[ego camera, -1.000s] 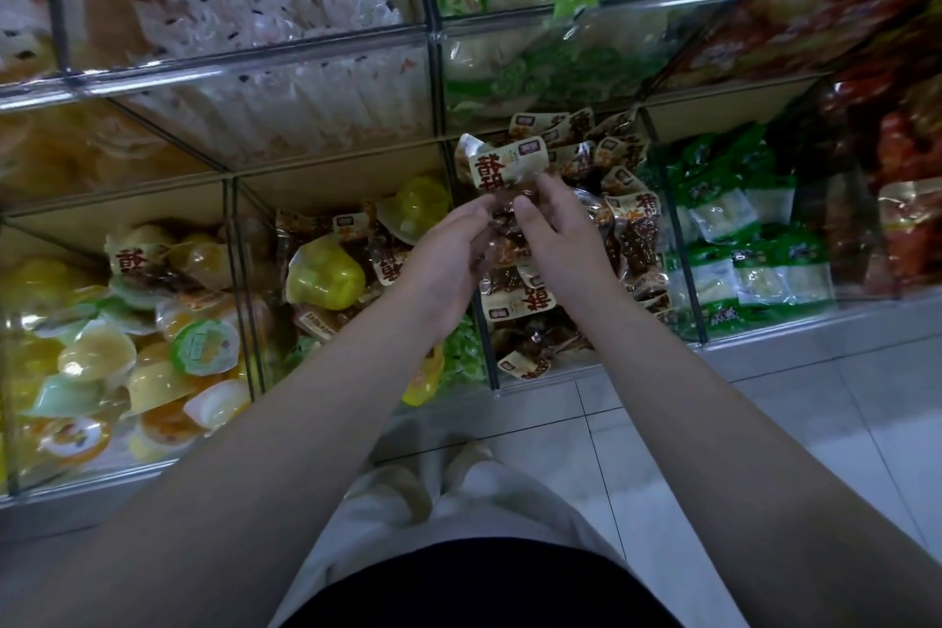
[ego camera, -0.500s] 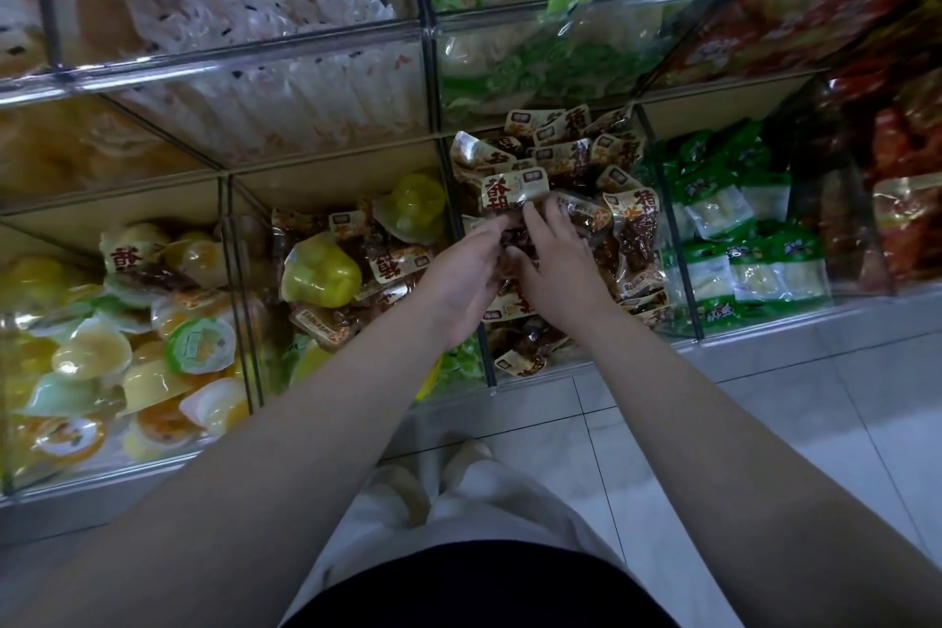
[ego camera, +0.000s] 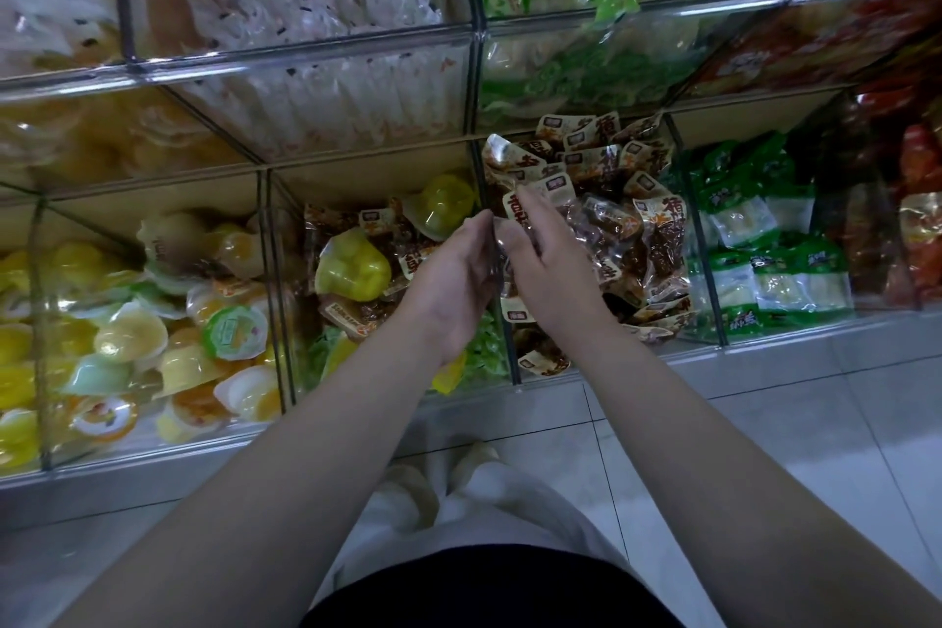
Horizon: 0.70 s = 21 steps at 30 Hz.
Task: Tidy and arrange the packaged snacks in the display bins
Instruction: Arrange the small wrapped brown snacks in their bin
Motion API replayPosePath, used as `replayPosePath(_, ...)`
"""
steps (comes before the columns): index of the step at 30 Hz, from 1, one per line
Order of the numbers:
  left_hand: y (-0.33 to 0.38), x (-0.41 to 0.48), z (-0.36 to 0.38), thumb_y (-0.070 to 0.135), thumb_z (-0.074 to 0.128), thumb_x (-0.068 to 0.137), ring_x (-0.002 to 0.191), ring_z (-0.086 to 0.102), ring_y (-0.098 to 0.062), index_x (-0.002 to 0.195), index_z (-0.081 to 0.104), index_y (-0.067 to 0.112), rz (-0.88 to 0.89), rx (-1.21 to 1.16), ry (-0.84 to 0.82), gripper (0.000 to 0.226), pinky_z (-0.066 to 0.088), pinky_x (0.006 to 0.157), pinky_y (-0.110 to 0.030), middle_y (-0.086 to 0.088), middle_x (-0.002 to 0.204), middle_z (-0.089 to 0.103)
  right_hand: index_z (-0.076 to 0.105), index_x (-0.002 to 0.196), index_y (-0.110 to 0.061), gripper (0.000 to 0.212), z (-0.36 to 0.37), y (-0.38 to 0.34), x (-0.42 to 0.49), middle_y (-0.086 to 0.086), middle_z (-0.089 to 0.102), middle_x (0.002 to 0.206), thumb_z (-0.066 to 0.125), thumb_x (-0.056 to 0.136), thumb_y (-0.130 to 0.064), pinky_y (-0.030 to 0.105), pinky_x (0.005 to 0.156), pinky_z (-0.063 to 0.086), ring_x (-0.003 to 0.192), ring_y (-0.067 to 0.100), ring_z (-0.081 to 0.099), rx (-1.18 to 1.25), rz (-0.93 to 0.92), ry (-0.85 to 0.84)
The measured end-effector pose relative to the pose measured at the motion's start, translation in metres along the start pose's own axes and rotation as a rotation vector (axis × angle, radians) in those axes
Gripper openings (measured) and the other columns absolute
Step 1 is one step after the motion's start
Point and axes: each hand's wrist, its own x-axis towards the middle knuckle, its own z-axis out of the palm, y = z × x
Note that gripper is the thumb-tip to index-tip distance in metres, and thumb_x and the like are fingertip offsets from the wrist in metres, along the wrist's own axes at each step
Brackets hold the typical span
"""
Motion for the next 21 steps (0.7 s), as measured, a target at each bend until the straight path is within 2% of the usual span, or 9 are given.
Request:
replayPosePath(2,0.001,-0.001,-0.007,0.036,0.024,0.106,0.134,0.042,-0.013,0.149,0.032,0.016,0.002,-0.016,0.024,0.048,0.031,0.113,-0.034,0.004,0.148,0.044,0.032,0.150,-0.015,0.051,0.008,-0.008,-0.002,-0.001,0.029,0.158,0.040,0.103,-0.034,0.023,0.118,0.016,0.146,0.008,0.021,0.105,0.034,-0.022)
replayPosePath(4,0.002,-0.003,-0.016,0.034,0.025,0.106,0.114,0.055,-0.011,0.137,0.046,0.019,0.013,-0.024,0.047,0.040,0.040,0.102,-0.030,0.012,0.120,0.063,0.034,0.150,-0.016,0.051,0.016,-0.013,-0.004,-0.001,0.034,0.155,0.040,0.103,-0.035,0.027,0.118,0.024,0.143,0.009,0.028,0.148,0.069,-0.044)
replayPosePath(6,0.001,0.001,-0.026,0.032,0.026,0.106,0.084,0.059,-0.005,0.106,0.056,0.021,0.034,-0.003,0.074,0.032,0.043,0.081,-0.025,0.019,0.078,0.070,0.036,0.149,-0.016,0.050,0.023,-0.016,-0.004,-0.004,0.047,0.143,0.040,0.103,-0.036,0.012,0.106,0.032,0.132,0.004,0.041,0.173,0.111,-0.068)
replayPosePath(8,0.002,0.002,-0.032,0.030,0.023,0.106,0.063,0.061,0.002,0.092,0.052,0.025,0.040,0.036,0.098,0.032,0.042,0.069,-0.023,0.020,0.058,0.066,0.038,0.148,-0.016,0.049,0.030,-0.017,-0.003,-0.007,0.056,0.127,0.039,0.103,-0.036,-0.001,0.090,0.031,0.117,-0.007,0.049,0.195,0.148,-0.074)
replayPosePath(11,0.004,0.006,-0.042,0.032,0.022,0.106,0.057,0.062,0.002,0.099,0.053,0.023,-0.009,0.032,0.146,0.033,0.049,0.058,-0.019,0.016,0.066,0.070,0.038,0.148,-0.018,0.051,0.045,-0.014,0.002,-0.004,0.047,0.145,0.037,0.102,-0.042,0.015,0.105,0.029,0.131,0.000,0.039,0.253,0.206,-0.087)
replayPosePath(13,0.008,0.010,-0.052,0.032,0.028,0.106,0.060,0.064,-0.002,0.127,0.053,0.012,-0.036,0.010,0.194,0.039,0.052,0.063,-0.020,0.002,0.108,0.071,0.038,0.148,-0.021,0.054,0.054,-0.011,0.007,-0.003,0.042,0.150,0.036,0.102,-0.047,0.023,0.107,0.029,0.137,0.010,0.037,0.288,0.266,-0.108)
replayPosePath(15,0.014,0.013,-0.057,0.034,0.031,0.106,0.071,0.063,-0.008,0.141,0.044,0.006,-0.097,-0.063,0.195,0.047,0.051,0.072,-0.029,-0.012,0.135,0.057,0.039,0.147,-0.022,0.056,0.062,-0.008,0.013,-0.003,0.044,0.148,0.036,0.100,-0.052,0.031,0.113,0.030,0.136,0.014,0.039,0.321,0.320,-0.112)
replayPosePath(19,0.018,0.028,-0.067,0.044,0.030,0.104,0.105,0.064,-0.023,0.136,0.052,0.021,-0.159,-0.148,0.258,0.046,0.052,0.083,-0.040,-0.009,0.125,0.064,0.043,0.142,-0.022,0.052,0.072,-0.006,0.028,0.000,0.050,0.140,0.032,0.101,-0.052,0.036,0.109,0.034,0.132,0.019,0.043,0.301,0.401,-0.139)
replayPosePath(21,0.019,0.032,-0.070,0.046,0.032,0.102,0.095,0.066,-0.022,0.120,0.061,0.018,-0.192,-0.166,0.301,0.045,0.052,0.078,-0.039,-0.008,0.111,0.068,0.043,0.141,-0.020,0.054,0.077,-0.005,0.036,0.002,0.051,0.138,0.031,0.101,-0.053,0.035,0.104,0.036,0.130,0.021,0.045,0.291,0.444,-0.152)
